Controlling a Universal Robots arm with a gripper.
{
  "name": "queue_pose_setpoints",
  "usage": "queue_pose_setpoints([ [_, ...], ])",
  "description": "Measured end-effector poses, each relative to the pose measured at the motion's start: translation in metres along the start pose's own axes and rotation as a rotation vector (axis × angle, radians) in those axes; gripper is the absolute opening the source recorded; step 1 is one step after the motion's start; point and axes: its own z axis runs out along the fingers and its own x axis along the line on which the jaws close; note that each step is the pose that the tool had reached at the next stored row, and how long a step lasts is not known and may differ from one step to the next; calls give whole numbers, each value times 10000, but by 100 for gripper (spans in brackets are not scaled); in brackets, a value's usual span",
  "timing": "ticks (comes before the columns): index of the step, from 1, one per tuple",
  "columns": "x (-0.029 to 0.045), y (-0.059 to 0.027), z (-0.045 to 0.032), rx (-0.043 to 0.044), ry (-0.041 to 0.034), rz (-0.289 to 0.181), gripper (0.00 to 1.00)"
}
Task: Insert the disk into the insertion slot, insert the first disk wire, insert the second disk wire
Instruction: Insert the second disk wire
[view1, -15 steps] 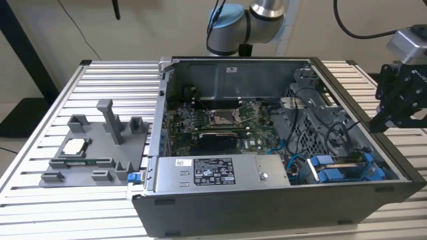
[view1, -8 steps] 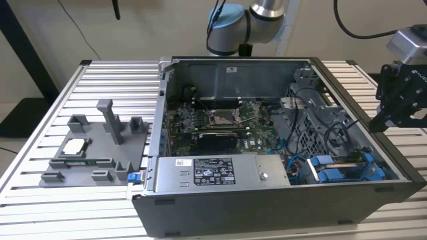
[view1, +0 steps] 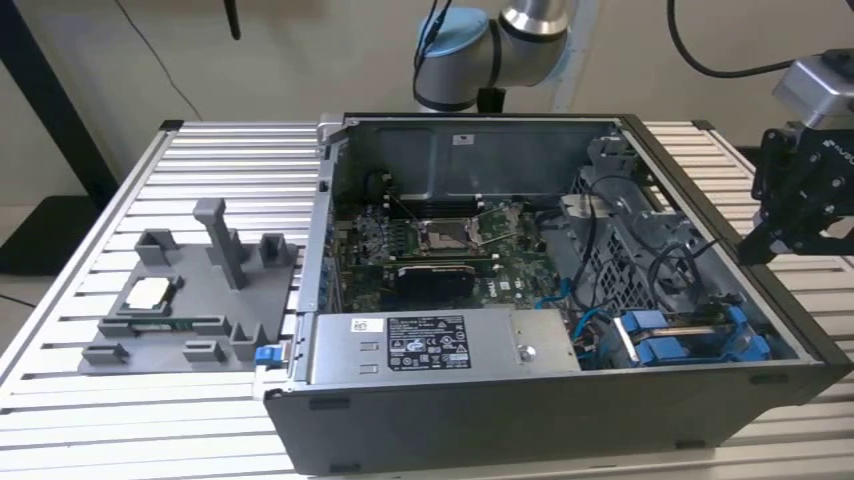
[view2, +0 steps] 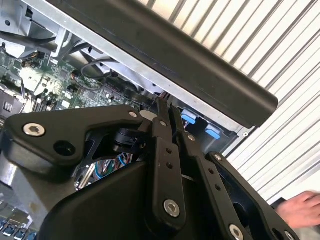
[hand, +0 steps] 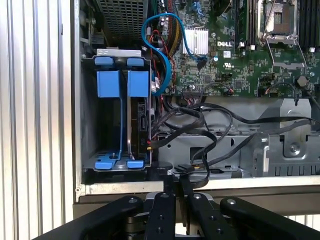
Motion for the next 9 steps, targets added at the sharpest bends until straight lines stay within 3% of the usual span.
queue_pose_setpoints([
  [9,-10,44,-87,0,3,1,16],
])
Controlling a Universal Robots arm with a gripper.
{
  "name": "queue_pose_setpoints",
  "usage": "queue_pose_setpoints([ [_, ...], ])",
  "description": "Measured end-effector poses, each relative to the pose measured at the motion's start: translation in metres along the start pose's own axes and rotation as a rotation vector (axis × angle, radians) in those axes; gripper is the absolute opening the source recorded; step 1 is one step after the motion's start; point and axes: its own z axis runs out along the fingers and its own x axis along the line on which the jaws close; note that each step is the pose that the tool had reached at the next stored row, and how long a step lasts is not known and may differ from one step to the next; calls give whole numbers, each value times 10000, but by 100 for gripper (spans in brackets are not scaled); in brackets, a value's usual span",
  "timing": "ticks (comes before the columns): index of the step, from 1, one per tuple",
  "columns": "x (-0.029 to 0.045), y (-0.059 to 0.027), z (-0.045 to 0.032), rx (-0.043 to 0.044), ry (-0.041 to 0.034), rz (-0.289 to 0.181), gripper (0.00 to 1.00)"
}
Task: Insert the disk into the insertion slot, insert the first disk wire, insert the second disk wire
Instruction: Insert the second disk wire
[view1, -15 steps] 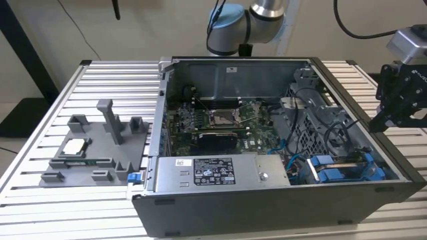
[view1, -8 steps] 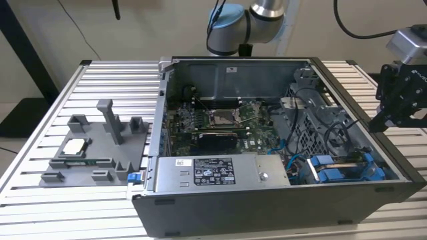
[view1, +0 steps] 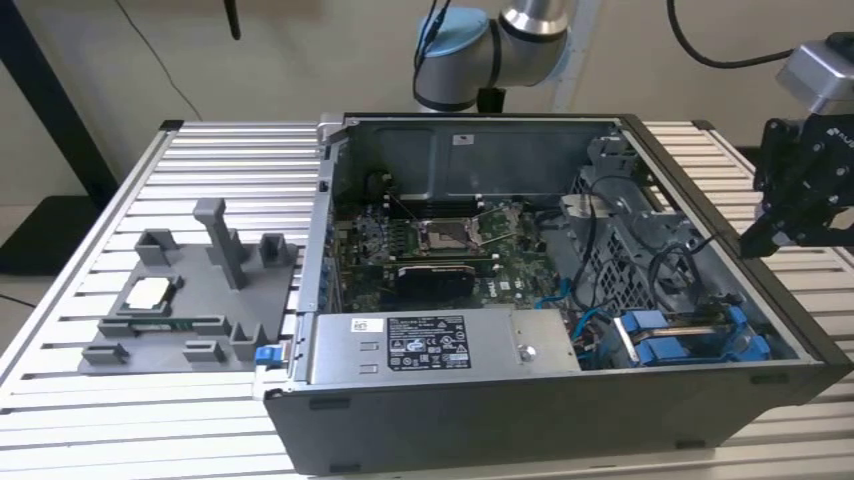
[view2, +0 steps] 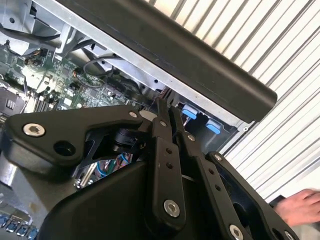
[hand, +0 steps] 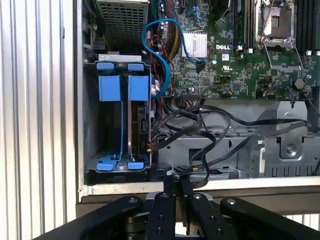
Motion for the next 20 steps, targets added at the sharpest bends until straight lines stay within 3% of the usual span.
queue_pose_setpoints([
  [8,-5,113,-49,46,0,-6,16],
  [20,-3,310,-55,221,-4,-27,16],
])
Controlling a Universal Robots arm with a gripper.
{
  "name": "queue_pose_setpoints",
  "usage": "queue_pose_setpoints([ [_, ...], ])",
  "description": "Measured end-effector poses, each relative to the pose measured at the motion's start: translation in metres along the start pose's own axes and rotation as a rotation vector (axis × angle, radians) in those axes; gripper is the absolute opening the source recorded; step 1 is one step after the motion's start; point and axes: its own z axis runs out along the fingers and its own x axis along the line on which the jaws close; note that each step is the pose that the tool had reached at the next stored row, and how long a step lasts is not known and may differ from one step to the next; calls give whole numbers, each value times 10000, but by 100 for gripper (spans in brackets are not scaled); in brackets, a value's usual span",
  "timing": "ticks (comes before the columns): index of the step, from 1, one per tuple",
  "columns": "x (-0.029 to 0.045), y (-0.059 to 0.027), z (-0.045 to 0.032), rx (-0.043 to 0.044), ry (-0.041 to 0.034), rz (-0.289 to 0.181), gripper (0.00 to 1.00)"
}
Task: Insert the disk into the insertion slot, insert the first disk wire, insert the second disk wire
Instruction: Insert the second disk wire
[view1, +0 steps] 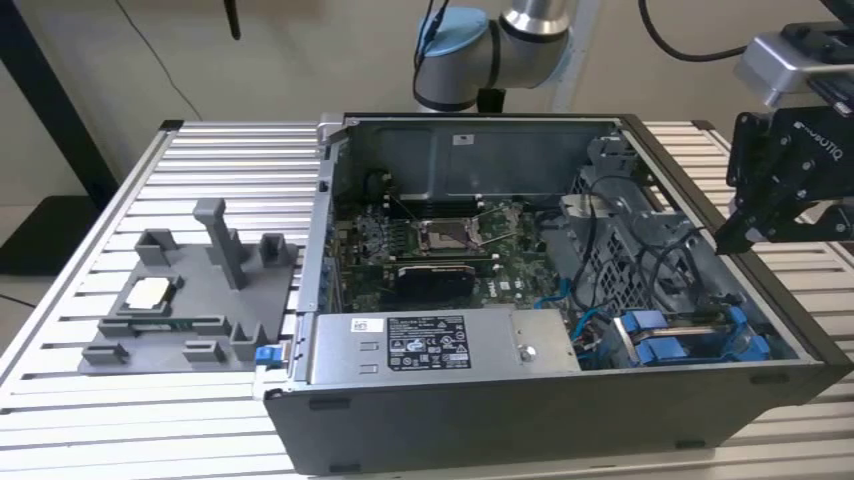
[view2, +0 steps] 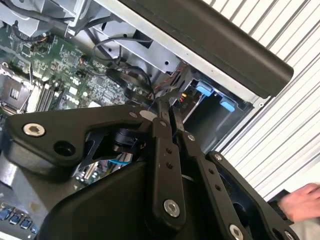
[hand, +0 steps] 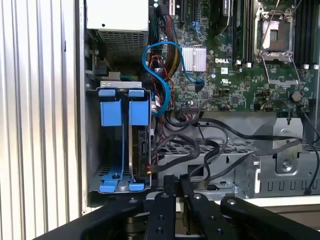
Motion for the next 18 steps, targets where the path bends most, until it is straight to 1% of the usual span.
queue_pose_setpoints([
  [5,-1,5,0,8,0,1,16],
  [13,2,47,11,17,5,-2,16],
  [18,4,74,37,45,90,-4,16],
])
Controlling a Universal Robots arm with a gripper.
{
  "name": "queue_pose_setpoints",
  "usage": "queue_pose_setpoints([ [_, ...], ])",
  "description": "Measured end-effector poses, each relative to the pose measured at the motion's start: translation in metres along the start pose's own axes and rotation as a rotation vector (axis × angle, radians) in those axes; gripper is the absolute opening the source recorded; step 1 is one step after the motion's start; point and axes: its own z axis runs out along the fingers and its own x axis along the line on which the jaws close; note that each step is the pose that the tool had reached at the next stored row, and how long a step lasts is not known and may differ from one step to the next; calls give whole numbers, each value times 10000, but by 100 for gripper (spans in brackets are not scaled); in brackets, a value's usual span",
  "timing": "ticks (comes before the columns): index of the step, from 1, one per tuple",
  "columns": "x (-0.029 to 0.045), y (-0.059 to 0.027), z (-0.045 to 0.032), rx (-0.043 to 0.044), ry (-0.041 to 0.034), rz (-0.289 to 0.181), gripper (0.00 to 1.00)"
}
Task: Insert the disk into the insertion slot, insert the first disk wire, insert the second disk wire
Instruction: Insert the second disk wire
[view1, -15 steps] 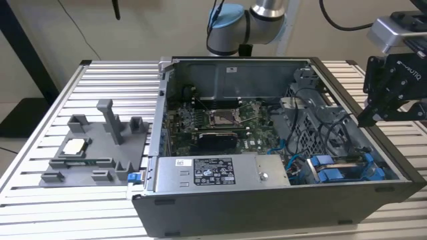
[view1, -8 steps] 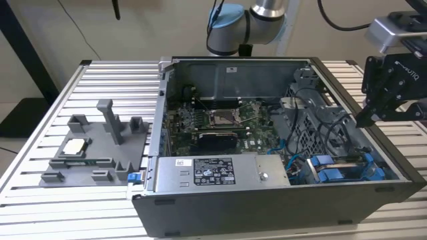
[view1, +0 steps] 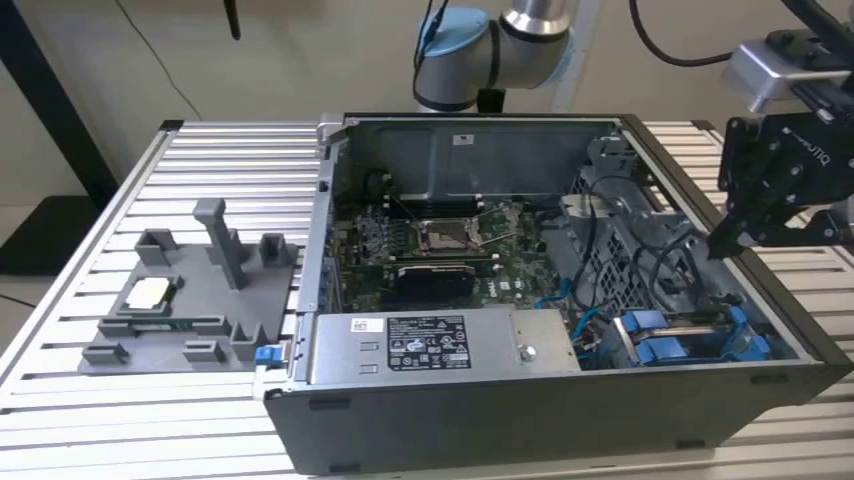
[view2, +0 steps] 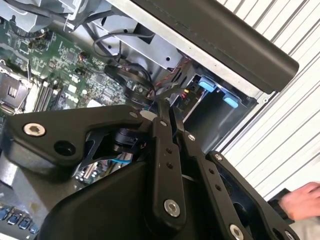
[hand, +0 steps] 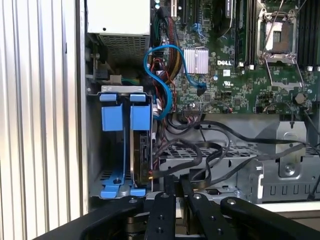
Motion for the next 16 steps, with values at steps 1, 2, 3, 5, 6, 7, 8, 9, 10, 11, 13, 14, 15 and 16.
queue_pose_setpoints([
  [1,1,23,2,4,1,0,16],
  [2,1,56,3,8,-1,-1,16],
  [3,2,83,3,9,-1,-1,16],
  [5,2,122,3,12,-1,-1,16],
  [6,4,137,3,13,0,-1,16],
  [7,10,149,2,15,3,-1,16],
  [8,18,160,2,16,3,-1,16],
  [9,27,171,2,19,2,-2,16],
  [10,39,180,2,20,2,-2,16],
  [11,53,188,2,21,2,-3,16],
  [13,79,198,2,22,2,-2,16],
  [14,86,198,2,22,1,-4,16],
  [15,86,198,2,22,1,-4,16],
  [16,86,198,2,22,1,-5,16],
])
